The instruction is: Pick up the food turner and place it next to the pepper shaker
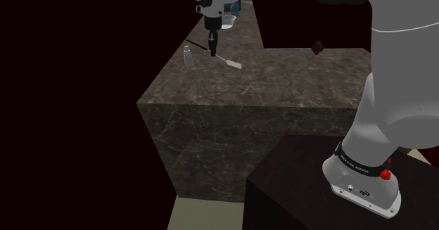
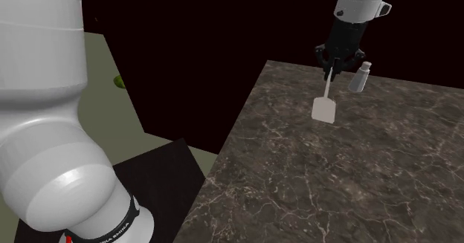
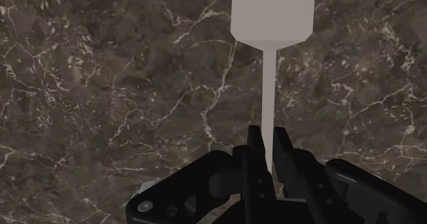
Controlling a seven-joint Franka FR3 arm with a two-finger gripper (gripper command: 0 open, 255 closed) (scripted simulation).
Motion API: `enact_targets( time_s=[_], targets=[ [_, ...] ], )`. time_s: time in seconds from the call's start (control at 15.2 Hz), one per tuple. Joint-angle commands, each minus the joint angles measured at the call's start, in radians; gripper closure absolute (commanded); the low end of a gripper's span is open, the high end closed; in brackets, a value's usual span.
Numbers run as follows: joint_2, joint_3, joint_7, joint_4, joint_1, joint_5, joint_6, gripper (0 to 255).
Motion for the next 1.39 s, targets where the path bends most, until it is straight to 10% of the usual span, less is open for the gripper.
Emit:
enact_targets(
  time_s=[0.0,1.32],
  targets=[
    [0.004,0.002,-0.005,-0.023,0.0,0.004,0.027,255],
    [0.081,0.027,-0.045,-0.134,-0.01,0.057,0.204,255]
  ],
)
